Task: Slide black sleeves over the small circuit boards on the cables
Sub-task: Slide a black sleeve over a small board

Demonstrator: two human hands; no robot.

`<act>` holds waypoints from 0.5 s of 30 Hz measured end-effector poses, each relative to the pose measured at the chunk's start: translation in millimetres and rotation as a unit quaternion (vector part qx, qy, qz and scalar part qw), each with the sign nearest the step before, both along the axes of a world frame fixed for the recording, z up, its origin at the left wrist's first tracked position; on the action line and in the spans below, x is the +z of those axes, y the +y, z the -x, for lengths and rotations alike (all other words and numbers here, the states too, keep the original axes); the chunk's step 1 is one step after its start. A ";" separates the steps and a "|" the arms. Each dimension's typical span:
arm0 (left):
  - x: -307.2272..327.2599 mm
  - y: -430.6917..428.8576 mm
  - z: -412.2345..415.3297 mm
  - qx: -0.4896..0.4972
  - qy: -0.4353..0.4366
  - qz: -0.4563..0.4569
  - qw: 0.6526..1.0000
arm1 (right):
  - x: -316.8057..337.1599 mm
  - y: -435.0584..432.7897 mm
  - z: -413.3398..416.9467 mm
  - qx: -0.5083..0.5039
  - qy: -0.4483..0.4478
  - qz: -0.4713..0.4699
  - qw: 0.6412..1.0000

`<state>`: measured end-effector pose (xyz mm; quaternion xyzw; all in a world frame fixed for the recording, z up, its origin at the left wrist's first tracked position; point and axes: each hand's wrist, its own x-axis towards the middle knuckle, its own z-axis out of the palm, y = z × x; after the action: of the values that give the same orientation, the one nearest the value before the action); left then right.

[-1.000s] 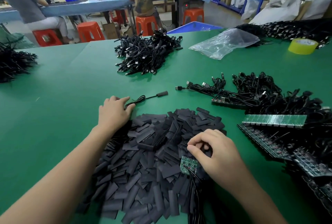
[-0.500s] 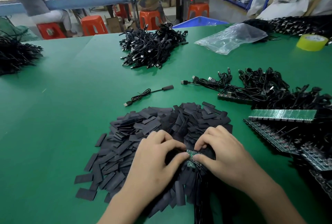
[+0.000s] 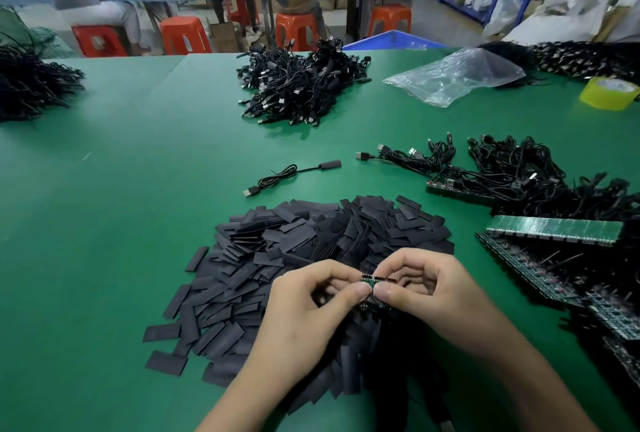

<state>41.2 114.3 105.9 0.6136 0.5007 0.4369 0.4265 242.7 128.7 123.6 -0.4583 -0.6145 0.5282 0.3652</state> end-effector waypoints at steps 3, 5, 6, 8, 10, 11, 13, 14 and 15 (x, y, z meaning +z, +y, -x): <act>1.6 -2.6 1.7 0.007 -0.041 0.010 0.999 | -1.3 -3.7 5.0 0.006 -0.006 -0.016 1.000; 2.2 -3.1 3.4 0.001 -0.037 0.013 0.999 | -3.7 -5.1 6.2 -0.017 -0.033 -0.045 0.998; 2.8 -2.9 4.5 -0.003 -0.035 0.015 0.999 | -4.4 -5.7 6.8 -0.022 -0.044 -0.055 0.997; 4.2 -1.1 6.3 -0.014 -0.053 0.029 0.998 | -4.0 -7.0 8.4 -0.019 -0.041 -0.061 0.997; 4.4 0.3 7.2 -0.032 -0.085 0.053 0.994 | -2.0 -8.2 10.1 -0.008 -0.025 -0.057 0.998; 4.0 0.7 7.1 -0.039 -0.097 0.062 0.993 | -1.2 -8.2 10.8 -0.003 -0.017 -0.053 0.998; 2.3 0.8 6.5 -0.045 -0.118 0.076 0.989 | -0.8 -7.8 11.9 0.003 0.006 -0.039 0.999; 1.8 0.9 6.2 -0.048 -0.132 0.083 0.987 | -1.2 -7.7 12.6 0.006 0.023 -0.031 0.999; 1.6 0.6 5.7 -0.053 -0.154 0.089 0.983 | -1.6 -7.9 13.0 0.011 0.041 -0.023 0.999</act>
<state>35.4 114.9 107.5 0.5241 0.4330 0.4568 0.5738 229.7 120.8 122.1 -0.4209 -0.6158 0.5360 0.3954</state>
